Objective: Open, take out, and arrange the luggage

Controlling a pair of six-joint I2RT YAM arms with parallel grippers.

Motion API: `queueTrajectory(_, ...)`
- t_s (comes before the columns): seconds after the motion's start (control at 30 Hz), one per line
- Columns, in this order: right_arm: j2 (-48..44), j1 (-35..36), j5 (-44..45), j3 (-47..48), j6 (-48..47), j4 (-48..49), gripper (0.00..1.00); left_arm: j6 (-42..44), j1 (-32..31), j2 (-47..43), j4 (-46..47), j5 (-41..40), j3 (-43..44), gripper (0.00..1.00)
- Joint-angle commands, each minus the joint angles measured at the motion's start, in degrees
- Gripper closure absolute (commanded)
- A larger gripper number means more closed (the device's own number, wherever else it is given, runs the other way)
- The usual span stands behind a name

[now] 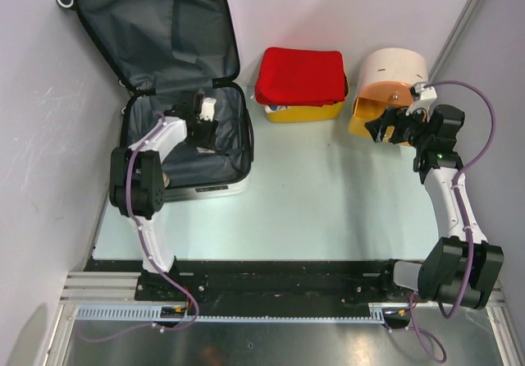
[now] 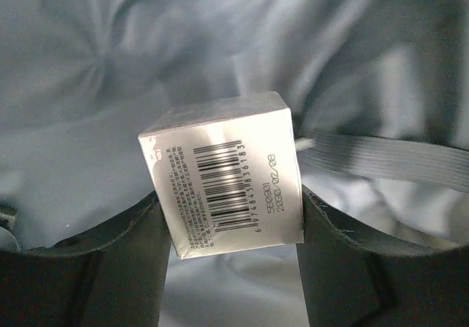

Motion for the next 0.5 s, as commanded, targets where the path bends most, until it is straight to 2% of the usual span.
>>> queueTrajectory(0.0,2.2,0.5,-5.3,5.1,-3.7,-1.1,0.10,10.3,-6.9,-11.6,1.5,7.0,2.3,0.90)
queueTrajectory(0.07,2.9,0.2,-7.4,6.1,-5.2,-3.0,0.10,14.6,-11.1,-13.7,1.0,12.8,3.8,0.90)
queueTrajectory(0.13,4.1,0.2,-8.9,7.6,-7.0,-5.7,0.09,22.6,-15.9,-16.4,0.1,17.9,4.3,0.87)
queueTrajectory(0.27,5.1,-0.5,-9.5,9.1,-11.0,-9.5,0.09,34.3,-24.7,-16.6,-1.9,19.2,3.1,0.87)
queueTrajectory(0.4,5.6,-1.3,-9.0,9.6,-14.9,-13.2,0.09,37.7,-32.3,-10.9,-2.3,19.4,4.4,0.88)
queueTrajectory(0.47,5.7,-1.7,-9.5,9.7,-16.8,-16.1,0.09,38.2,-33.9,-5.8,-2.6,19.9,6.5,0.86)
